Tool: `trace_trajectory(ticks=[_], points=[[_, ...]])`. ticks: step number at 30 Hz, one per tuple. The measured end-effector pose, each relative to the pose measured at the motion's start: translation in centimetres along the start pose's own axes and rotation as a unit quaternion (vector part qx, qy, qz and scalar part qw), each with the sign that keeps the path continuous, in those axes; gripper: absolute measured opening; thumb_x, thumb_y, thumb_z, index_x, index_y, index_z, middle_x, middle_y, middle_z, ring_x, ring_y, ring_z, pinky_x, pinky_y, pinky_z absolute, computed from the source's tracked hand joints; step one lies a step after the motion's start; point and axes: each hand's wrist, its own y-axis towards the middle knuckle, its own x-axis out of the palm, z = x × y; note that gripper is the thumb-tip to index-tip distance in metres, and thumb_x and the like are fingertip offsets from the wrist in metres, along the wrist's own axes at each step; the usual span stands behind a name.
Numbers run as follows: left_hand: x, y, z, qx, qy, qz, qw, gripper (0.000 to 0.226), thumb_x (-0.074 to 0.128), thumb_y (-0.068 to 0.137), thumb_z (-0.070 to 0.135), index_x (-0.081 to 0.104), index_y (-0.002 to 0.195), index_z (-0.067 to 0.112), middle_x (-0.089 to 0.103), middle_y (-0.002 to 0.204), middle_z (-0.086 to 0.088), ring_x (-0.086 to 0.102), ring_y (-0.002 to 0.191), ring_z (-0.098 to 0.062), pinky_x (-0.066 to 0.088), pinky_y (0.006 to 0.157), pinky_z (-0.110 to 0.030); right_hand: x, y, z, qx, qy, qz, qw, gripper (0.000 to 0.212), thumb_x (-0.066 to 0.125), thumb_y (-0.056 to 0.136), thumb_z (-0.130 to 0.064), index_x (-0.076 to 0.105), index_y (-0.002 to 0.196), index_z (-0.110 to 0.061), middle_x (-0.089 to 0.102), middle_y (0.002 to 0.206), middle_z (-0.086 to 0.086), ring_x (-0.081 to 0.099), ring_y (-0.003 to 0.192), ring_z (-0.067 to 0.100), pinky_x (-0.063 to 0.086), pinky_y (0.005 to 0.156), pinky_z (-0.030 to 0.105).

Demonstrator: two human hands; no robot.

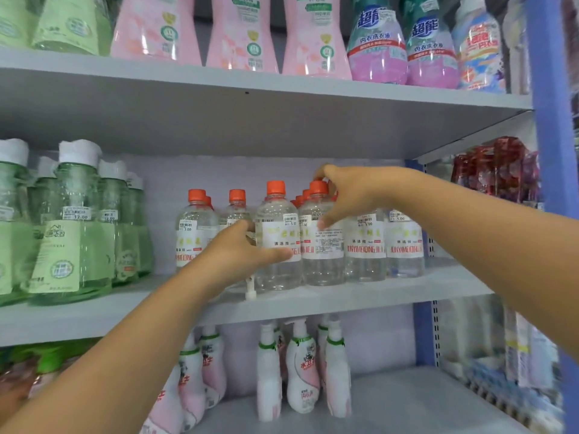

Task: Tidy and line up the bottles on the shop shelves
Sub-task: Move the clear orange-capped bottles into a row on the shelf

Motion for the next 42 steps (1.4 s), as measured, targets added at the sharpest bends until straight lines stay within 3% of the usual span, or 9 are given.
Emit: trace_trajectory(ticks=[3,5,11,18,22,28,33,36,42], points=[[0.2,0.2,1.0,-0.024,0.042,0.001,0.999,0.095,0.087,0.058,0.072,0.051,0.135,0.028,0.065,0.119,0.011,0.066,0.1,-0.017,0.056,0.079,-0.037,-0.8,1.1,-0.4,-0.01,-0.007,0.083,0.996,0.052,0.063,0.088,-0.068,0.068,0.114,-0.023,0.07,0.104,-0.007,0.065,0.095,0.017,0.052,0.095,0.044],[0.1,0.4,1.5,-0.038,0.053,-0.005,0.998,0.097,0.087,0.058,0.072,0.048,0.135,0.026,0.064,0.116,0.01,0.064,0.095,-0.017,0.051,0.068,-0.033,-0.7,1.9,-0.5,-0.014,-0.031,0.109,0.993,0.049,0.058,0.093,-0.065,0.076,0.104,-0.021,0.074,0.1,-0.003,0.063,0.094,0.019,0.048,0.101,0.048],[-0.2,0.2,0.4,-0.026,0.007,-0.006,1.0,0.094,0.085,0.069,0.058,0.041,0.149,0.033,0.064,0.114,0.015,0.068,0.096,-0.012,0.053,0.073,-0.031,-0.8,2.6,1.2,-0.04,0.049,0.07,0.996,0.027,0.071,0.092,-0.047,0.077,0.107,-0.026,0.073,0.102,-0.009,0.066,0.095,0.014,0.054,0.087,0.036],[0.7,0.2,1.4,-0.02,0.002,0.031,0.999,0.09,0.084,0.039,0.082,0.061,0.113,0.036,0.07,0.105,0.014,0.07,0.088,-0.012,0.062,0.08,-0.038,-1.5,3.0,2.0,-0.075,0.06,0.031,0.995,0.026,0.067,0.096,-0.043,0.071,0.118,-0.031,0.07,0.114,-0.011,0.065,0.1,0.012,0.052,0.094,0.037],[0.5,0.5,1.4,-0.018,0.015,0.048,0.999,0.059,0.091,0.061,0.063,0.053,0.1,0.04,0.069,0.1,0.013,0.07,0.083,-0.01,0.055,0.066,-0.03,-1.1,3.2,2.5,-0.095,0.079,0.036,0.992,0.024,0.066,0.097,-0.041,0.07,0.118,-0.03,0.073,0.109,-0.009,0.068,0.094,0.01,0.053,0.09,0.034],[0.0,0.6,0.8,-0.014,-0.078,-0.003,0.997,0.067,0.091,0.074,0.039,0.056,0.131,0.035,0.076,0.101,0.015,0.076,0.086,-0.005,0.062,0.075,-0.029,-0.6,3.4,2.7,-0.108,0.091,0.029,0.989,0.027,0.063,0.1,-0.034,0.066,0.127,-0.03,0.071,0.111,-0.008,0.069,0.089,0.009,0.051,0.074,0.023],[0.3,0.1,0.7,-0.015,-0.086,0.008,0.996,0.083,0.088,0.039,0.071,0.061,0.112,0.04,0.077,0.101,0.01,0.077,0.089,-0.012,0.064,0.079,-0.036,-0.7,3.2,2.8,-0.103,0.073,0.021,0.992,0.034,0.064,0.098,-0.044,0.065,0.129,-0.031,0.068,0.113,-0.011,0.065,0.087,0.006,0.052,0.089,0.033],[0.2,0.4,0.8,-0.02,-0.095,0.008,0.995,0.081,0.091,0.042,0.062,0.065,0.113,0.032,0.079,0.096,0.009,0.078,0.085,-0.01,0.064,0.078,-0.033,-0.2,3.2,3.2,-0.087,0.078,0.044,0.992,0.038,0.066,0.092,-0.057,0.071,0.115,-0.028,0.072,0.098,-0.008,0.07,0.092,0.016,0.056,0.087,0.039],[-0.6,0.3,0.6,-0.016,-0.116,-0.031,0.993,0.077,0.093,0.06,0.044,0.063,0.127,0.021,0.08,0.105,0.003,0.079,0.091,-0.013,0.063,0.077,-0.03,0.4,3.5,3.2,-0.08,0.106,0.049,0.99,0.027,0.066,0.095,-0.049,0.072,0.109,-0.028,0.07,0.088,-0.01,0.069,0.09,0.016,0.053,0.08,0.034]])
